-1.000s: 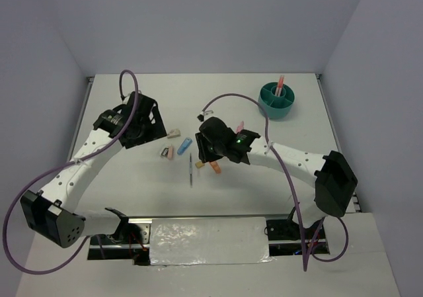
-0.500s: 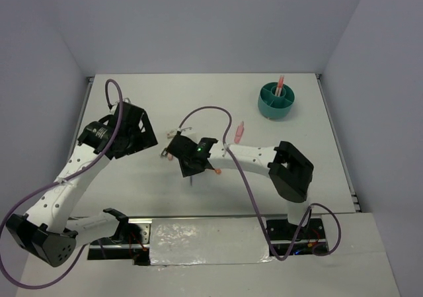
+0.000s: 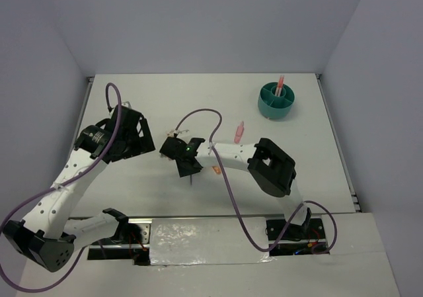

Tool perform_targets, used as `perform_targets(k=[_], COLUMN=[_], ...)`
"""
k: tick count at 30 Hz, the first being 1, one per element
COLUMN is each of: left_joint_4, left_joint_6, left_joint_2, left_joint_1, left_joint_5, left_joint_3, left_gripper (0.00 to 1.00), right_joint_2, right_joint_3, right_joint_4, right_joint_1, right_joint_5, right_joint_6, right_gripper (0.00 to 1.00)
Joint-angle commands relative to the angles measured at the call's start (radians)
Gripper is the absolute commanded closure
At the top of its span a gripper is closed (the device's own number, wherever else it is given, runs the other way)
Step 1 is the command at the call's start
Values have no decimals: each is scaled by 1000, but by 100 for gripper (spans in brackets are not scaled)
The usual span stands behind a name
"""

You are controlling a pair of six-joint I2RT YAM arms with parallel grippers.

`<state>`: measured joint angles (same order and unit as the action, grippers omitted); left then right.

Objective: Sort the stationery into containers
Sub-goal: Pick up the pen from the center of the board.

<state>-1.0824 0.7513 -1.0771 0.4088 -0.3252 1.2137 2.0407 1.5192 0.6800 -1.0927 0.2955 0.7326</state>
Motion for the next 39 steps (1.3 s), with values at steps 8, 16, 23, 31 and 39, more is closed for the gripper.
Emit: perform_targets(k=[8, 16, 23, 31, 39], left_joint_4=[-20, -33, -24, 166, 217], left_joint_6=[-58, -61, -66, -112, 181], left_joint_2=[22, 26, 29, 33, -211], left_joint_1=[-24, -48, -57, -57, 186], left_joint_5=[-20, -37, -48, 214, 68], left_joint_3=[58, 89, 95, -15, -72], left_gripper=[1, 1, 1, 1, 2], right_joint_2=[75, 107, 69, -449, -929], right_joint_3=[75, 26, 7, -278, -410], right_joint_4=[1, -56, -88, -324, 76], right_joint_1=[57, 62, 57, 273, 667], right_joint_5=[34, -33, -77, -291, -98], right_joint_6=[-12, -4, -2, 33, -151], right_gripper=[62, 71, 100, 100, 100])
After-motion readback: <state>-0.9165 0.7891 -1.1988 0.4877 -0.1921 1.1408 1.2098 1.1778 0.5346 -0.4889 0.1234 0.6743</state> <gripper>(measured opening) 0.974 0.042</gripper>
